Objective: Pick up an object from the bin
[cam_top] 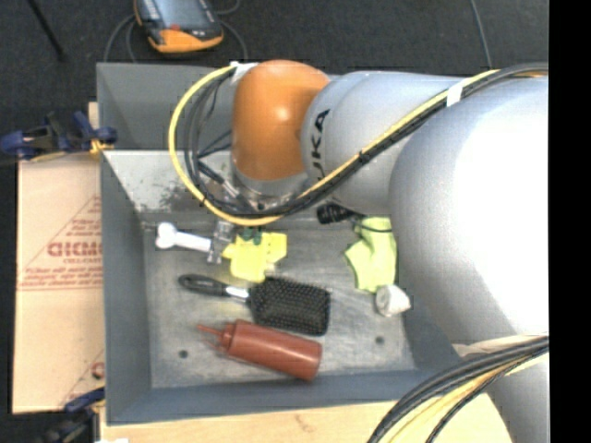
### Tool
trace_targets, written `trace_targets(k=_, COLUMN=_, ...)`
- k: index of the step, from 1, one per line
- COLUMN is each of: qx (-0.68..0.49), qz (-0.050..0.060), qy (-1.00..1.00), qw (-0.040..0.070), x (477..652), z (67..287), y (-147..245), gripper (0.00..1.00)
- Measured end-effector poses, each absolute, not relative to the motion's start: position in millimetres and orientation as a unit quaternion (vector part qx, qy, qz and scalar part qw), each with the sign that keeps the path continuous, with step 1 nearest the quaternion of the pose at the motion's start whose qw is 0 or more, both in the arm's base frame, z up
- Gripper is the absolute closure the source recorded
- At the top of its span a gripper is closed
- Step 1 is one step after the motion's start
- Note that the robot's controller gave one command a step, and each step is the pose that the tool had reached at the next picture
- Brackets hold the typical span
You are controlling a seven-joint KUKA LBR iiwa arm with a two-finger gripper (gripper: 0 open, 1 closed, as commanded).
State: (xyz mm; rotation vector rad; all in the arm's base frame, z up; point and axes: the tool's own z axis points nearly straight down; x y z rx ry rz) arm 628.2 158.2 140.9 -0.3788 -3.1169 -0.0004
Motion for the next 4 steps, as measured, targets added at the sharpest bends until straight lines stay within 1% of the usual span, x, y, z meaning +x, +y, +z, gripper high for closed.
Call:
trace_targets(k=1, qx=-0.121, qz=-0.002, qy=-0.993, qw=-0.004, x=632.2, z=183, y=158, gripper=1.0)
trace_targets(k=2, qx=-0.106, qz=-0.001, qy=-0.994, qw=-0.006, x=629.7, z=137, y=145, gripper=1.0)
trace_targets(k=3, qx=-0.121, qz=-0.002, qy=-0.993, qw=-0.003, x=642.9, z=87, y=134, gripper=1.0)
trace_targets(k=4, qx=-0.123, qz=-0.001, qy=-0.992, qw=-0.003, x=639.1, z=84, y=136, gripper=1.0)
